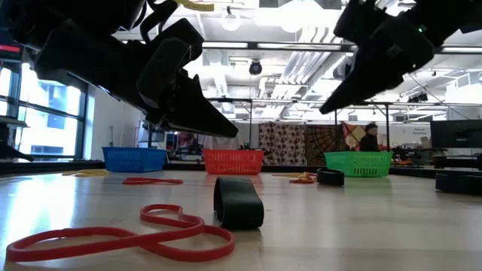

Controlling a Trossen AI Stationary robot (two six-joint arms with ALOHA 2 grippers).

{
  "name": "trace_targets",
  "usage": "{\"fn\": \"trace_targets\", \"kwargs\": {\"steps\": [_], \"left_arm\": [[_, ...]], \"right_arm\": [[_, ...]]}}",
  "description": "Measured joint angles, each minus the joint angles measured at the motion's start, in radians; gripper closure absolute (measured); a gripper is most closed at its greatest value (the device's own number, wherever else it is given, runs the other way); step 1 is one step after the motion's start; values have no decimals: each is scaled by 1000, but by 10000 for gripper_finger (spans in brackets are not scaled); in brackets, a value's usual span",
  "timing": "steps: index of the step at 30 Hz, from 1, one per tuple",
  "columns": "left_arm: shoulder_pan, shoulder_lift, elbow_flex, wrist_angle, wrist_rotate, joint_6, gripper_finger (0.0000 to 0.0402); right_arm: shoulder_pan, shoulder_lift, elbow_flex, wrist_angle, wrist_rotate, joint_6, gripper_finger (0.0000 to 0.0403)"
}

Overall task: Sort rubber bands into baskets
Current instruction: Put the yellow rubberband into the orange bin

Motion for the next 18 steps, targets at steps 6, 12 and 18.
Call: {"fn": "trace_targets", "kwargs": {"steps": [6, 12, 18], "left_arm": [[12, 0, 0, 0, 0, 6, 399], [18, 0, 0, 0, 0, -1, 399], [18, 0, 0, 0, 0, -2, 399]], "right_arm": [[-33, 0, 0, -47, 44, 30, 279], [-137, 0, 0, -71, 25, 28, 279], [-272, 0, 0, -94, -52, -33, 279]]}}
